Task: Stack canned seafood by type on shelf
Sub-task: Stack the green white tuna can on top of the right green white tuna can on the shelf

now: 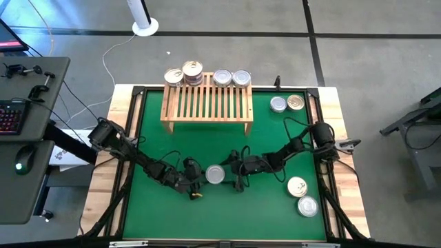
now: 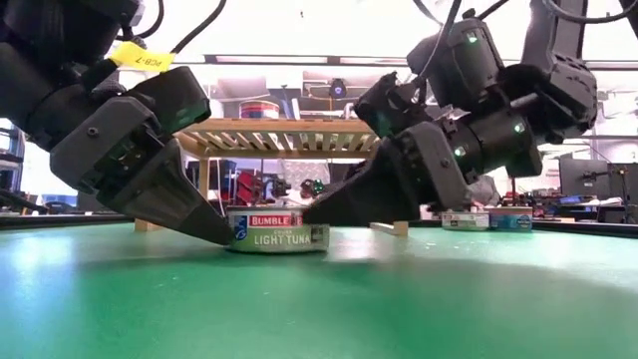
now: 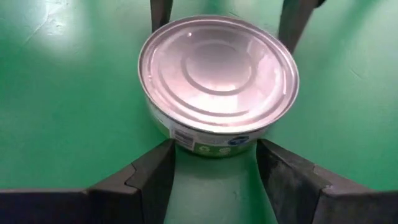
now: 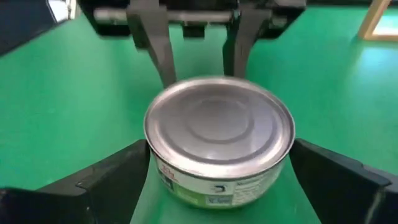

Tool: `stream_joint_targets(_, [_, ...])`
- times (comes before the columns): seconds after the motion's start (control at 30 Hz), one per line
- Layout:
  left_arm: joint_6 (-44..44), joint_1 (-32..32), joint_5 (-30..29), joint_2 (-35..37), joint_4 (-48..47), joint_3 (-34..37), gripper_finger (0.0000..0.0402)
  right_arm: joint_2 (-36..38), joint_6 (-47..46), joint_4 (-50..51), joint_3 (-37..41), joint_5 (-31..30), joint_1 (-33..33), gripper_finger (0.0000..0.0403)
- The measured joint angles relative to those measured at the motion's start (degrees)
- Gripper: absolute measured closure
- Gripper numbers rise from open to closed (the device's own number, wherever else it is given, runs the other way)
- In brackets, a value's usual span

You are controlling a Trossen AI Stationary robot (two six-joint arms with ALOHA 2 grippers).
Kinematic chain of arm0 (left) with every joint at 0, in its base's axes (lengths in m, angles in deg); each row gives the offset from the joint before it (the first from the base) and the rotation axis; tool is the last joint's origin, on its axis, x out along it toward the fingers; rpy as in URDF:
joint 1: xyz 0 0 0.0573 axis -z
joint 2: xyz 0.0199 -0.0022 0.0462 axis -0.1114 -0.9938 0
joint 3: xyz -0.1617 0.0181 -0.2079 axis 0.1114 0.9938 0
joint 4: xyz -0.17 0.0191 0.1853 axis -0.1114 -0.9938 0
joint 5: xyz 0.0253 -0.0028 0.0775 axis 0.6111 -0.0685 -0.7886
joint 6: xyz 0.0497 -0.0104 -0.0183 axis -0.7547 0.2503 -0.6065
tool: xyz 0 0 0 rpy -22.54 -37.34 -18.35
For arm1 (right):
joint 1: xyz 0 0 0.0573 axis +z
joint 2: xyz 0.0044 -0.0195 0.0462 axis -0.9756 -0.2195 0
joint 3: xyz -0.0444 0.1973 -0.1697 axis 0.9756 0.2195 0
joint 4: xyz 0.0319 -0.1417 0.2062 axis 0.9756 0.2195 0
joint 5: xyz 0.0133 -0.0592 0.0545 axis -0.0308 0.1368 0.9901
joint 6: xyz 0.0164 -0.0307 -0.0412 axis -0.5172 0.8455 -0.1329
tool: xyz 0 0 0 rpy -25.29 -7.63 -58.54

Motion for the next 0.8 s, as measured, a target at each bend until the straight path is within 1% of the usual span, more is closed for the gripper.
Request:
stream_joint_targets(0.1, [-0.15,-1.09,0.05,-0.02,0.09,0.00,0.0190,-1.47,0.45,-3.00,-0.01,0.38,-0.04,0.0023])
stream_joint_targets(0.23, [-2.43,-2.45,0.12,-0.04,0.78,0.15,0.0190,-3.01,0.45,-3.06,-1.31,-0.12,-0.17,0.0022])
stream_joint_targets(0.33, [-3.83,-3.11,0.20,-0.04,1.10,0.37,0.0190,-4.38,0.53,-3.32,-2.59,0.78,-0.45,0.0022])
stream_joint_targets(0.53, [-4.04,-3.40,-0.13,-0.02,1.21,0.37,0.0190,-5.95,0.73,-3.88,-3.38,1.23,-0.75,0.0019])
stream_joint_targets(0.67, [-4.04,-3.45,-0.65,-0.02,1.24,0.37,0.0190,-6.01,0.63,-3.46,-3.52,3.84,-1.50,0.0019])
stream_joint_targets(0.8, [-4.04,-3.49,-0.86,-0.02,1.24,0.35,0.0190,-5.95,0.72,-2.23,-3.68,4.72,-1.64,0.0022])
